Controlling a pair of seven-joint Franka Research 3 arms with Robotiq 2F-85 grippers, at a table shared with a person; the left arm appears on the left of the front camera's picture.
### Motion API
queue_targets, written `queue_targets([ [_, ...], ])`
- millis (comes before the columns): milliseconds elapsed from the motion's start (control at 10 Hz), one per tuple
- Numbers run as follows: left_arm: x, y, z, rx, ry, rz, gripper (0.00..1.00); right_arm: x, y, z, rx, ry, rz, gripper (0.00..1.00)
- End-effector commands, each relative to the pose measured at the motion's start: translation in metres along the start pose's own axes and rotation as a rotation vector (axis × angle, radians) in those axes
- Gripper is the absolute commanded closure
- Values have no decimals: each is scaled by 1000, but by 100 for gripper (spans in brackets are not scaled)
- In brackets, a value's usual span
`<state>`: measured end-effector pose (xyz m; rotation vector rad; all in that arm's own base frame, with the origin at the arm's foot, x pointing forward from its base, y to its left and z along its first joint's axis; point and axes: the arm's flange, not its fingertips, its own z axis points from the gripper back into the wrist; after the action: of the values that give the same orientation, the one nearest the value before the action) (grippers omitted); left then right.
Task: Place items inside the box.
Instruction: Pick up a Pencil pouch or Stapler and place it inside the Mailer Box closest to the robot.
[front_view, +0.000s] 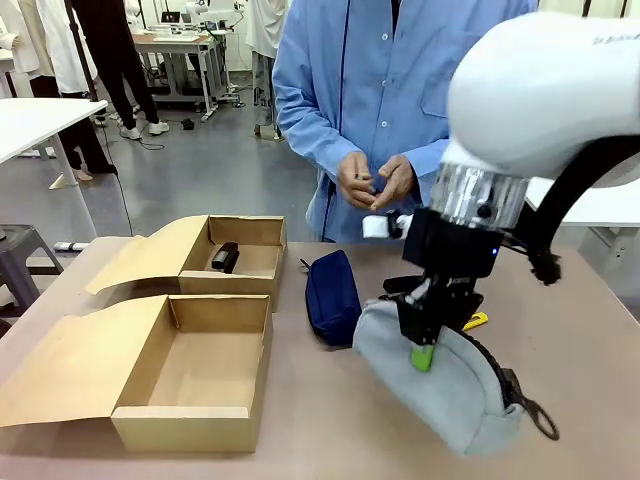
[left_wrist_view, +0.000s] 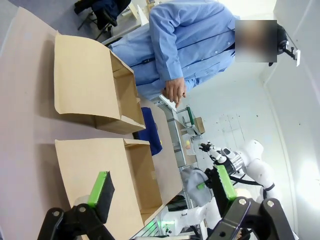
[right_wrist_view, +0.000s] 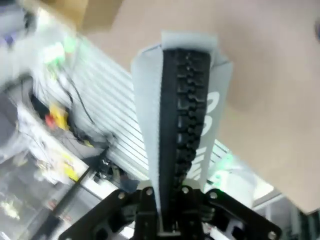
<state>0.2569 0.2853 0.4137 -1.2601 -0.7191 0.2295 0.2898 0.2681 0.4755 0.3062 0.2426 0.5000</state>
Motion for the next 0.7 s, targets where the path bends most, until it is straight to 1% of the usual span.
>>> queue_targets([
  [0,0,0,-1,-21,-10,-22,0,-25,-3,-8,153,-526,-1155,100],
  [200,0,0,-1,-21,-10,-22,0,-44,-7,-7,145,-544,-1317,100],
  [300,0,0,-1,-21,-10,-22,0,-48,-14,-6,131,-571,-1401,100],
  [400,0,0,-1,-21,-10,-22,0,-49,-16,-2,82,-664,-1336,100],
  [500,0,0,-1,-21,-10,-22,0,-39,-22,2,93,-244,-609,100],
  [600,0,0,-1,-21,-10,-22,0,-45,-26,3,107,-327,-749,94],
])
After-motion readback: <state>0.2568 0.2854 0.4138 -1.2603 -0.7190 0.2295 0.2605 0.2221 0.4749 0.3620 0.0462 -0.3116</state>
